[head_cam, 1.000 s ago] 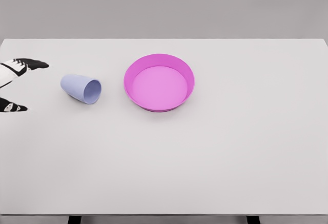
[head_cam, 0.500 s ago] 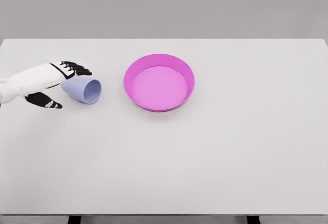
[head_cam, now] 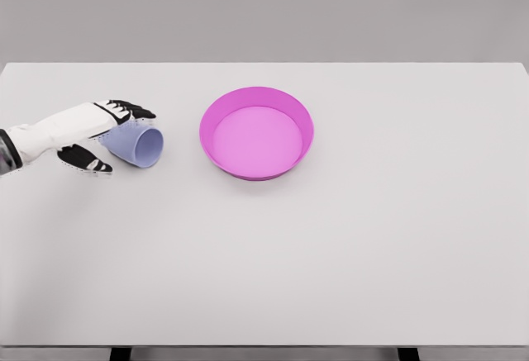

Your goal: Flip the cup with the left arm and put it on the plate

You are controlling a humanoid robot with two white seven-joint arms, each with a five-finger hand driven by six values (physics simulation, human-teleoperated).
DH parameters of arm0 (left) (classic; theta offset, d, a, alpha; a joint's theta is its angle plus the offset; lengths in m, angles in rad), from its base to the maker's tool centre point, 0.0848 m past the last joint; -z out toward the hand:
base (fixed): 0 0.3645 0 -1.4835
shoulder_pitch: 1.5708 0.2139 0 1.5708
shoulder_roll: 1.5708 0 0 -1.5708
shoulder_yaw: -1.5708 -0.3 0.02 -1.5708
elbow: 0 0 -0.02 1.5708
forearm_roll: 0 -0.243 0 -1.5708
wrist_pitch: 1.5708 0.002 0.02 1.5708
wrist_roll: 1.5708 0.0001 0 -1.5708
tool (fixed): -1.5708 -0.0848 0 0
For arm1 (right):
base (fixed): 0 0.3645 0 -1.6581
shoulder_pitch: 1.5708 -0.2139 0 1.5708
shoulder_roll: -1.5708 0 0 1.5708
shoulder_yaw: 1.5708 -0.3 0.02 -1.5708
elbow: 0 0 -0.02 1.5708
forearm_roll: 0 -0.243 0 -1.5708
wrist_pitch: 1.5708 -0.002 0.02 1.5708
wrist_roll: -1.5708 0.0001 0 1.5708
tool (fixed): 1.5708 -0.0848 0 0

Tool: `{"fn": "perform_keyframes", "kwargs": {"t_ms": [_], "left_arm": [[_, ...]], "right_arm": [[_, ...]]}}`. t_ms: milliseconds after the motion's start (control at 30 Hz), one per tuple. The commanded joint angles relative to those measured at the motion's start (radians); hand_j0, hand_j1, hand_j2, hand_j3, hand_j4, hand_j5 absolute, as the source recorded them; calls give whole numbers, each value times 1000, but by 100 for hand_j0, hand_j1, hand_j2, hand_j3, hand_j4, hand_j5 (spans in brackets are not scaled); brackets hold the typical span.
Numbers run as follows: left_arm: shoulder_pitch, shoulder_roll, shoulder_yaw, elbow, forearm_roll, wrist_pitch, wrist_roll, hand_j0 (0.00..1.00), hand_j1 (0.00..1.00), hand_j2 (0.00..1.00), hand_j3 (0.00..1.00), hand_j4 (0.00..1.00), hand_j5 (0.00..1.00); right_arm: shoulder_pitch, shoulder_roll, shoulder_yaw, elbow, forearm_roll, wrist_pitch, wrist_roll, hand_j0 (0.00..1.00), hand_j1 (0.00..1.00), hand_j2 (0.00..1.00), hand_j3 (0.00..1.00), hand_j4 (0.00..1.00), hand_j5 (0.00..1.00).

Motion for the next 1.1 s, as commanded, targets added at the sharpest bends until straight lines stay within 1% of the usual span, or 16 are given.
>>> {"fn": "perform_keyframes", "kwargs": {"t_ms": [0, 100, 200, 300, 367, 467, 567, 633, 800, 900, 1000, 1067], "left_arm": [[-2, -9, -5, 36, 5, 2, 1, 100, 100, 100, 100, 100, 100], [-12, -20, -11, 58, 2, 2, -1, 100, 100, 100, 100, 100, 100], [-25, -29, -34, 59, -1, 2, -4, 100, 100, 100, 100, 100, 100], [-25, -29, -40, 61, -7, 2, -7, 100, 100, 100, 100, 100, 100], [-26, -29, -60, 61, -32, 2, -7, 100, 100, 100, 100, 100, 100], [-31, -31, -63, 62, -37, 2, -7, 100, 100, 100, 100, 100, 100], [-49, -32, -74, 88, -34, 2, -6, 100, 100, 100, 100, 100, 100], [-68, -49, -77, 111, -34, 2, -4, 100, 100, 100, 100, 100, 100], [-81, -73, -88, 118, -35, 2, -6, 100, 100, 100, 100, 100, 100], [-86, -75, -92, 141, -37, 2, -7, 100, 100, 100, 100, 100, 100], [-95, -77, -114, 157, -37, 2, -7, 100, 100, 100, 100, 100, 100], [-103, -80, -123, 167, -43, 2, -7, 96, 96, 96, 96, 96, 96]], "right_arm": [[0, 0, 0, 0, 0, 0, 0, 100, 100, 100, 100, 100, 100], [0, 0, 0, 0, 0, 0, 0, 100, 100, 100, 100, 100, 100], [0, 0, 0, 0, 0, 0, 0, 100, 100, 100, 100, 100, 100], [0, 0, 0, 0, 0, 0, 0, 100, 100, 100, 100, 100, 100], [0, 0, 0, 0, 0, 0, 0, 100, 100, 100, 100, 100, 100], [0, 0, 0, 0, 0, 0, 1, 100, 100, 100, 100, 100, 100], [0, 0, 0, 0, 0, 0, 0, 100, 100, 100, 100, 100, 100], [0, 0, 0, 0, 0, 0, 1, 100, 100, 100, 100, 100, 100], [0, 0, 0, 0, 0, 0, 0, 100, 100, 100, 100, 100, 100], [0, 0, 0, 0, 0, 0, 1, 100, 100, 100, 100, 100, 100], [0, 0, 0, 0, 0, 0, 0, 100, 100, 100, 100, 100, 100], [0, 0, 0, 0, 0, 0, 0, 100, 100, 100, 100, 100, 100]]}}
